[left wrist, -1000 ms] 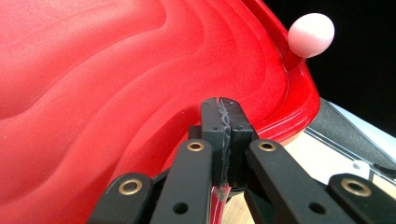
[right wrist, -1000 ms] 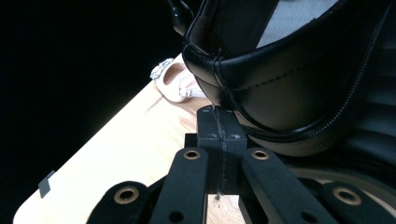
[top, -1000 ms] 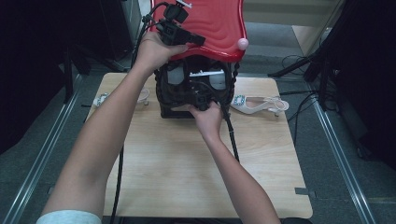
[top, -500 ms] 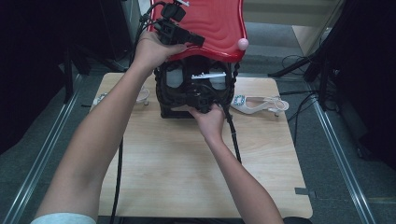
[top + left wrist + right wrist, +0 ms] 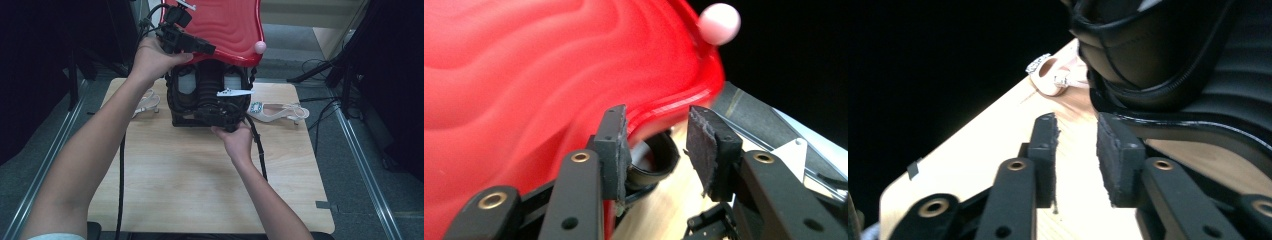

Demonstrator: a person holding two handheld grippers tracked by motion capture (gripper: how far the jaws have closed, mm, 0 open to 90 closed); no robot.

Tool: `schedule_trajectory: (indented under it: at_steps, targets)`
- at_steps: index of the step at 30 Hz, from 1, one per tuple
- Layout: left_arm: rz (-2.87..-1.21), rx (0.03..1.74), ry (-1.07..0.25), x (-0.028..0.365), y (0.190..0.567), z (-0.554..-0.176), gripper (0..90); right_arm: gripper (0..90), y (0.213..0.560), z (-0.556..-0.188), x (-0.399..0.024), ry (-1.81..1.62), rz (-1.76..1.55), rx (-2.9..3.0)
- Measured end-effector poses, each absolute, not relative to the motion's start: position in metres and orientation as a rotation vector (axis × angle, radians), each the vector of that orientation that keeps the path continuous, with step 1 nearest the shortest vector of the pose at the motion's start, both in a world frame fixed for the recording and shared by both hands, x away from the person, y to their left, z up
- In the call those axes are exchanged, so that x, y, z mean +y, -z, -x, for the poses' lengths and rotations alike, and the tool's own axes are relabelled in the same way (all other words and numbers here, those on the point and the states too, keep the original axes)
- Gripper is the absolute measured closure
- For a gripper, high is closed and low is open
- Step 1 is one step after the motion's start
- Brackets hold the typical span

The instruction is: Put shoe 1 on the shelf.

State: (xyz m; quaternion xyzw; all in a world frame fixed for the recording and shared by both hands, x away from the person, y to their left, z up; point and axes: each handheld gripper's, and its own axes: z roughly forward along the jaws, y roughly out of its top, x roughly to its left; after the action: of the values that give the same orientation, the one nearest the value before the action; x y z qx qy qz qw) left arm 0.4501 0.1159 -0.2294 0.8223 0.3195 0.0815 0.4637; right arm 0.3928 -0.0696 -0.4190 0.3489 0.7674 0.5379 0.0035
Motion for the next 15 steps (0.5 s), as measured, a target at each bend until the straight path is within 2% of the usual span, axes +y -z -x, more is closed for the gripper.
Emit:
schedule_trajectory:
  at_steps: [2, 6, 15]
  targets:
    - [-2.031, 0.78, -0.203, 0.116, 0.23, -0.444, 58.6, 61.4, 0.42, -0.387, -0.071, -1.694, -1.044, 2.401]
    - [-2.038, 0.774, -0.189, 0.118, 0.231, -0.434, 56.4, 57.3, 0.422, -0.38, -0.076, -1.686, -1.082, 2.415]
    - [-2.055, 0.768, -0.175, 0.124, 0.247, -0.414, 48.9, 37.6, 0.43, -0.368, -0.09, -1.676, -1.14, 2.4]
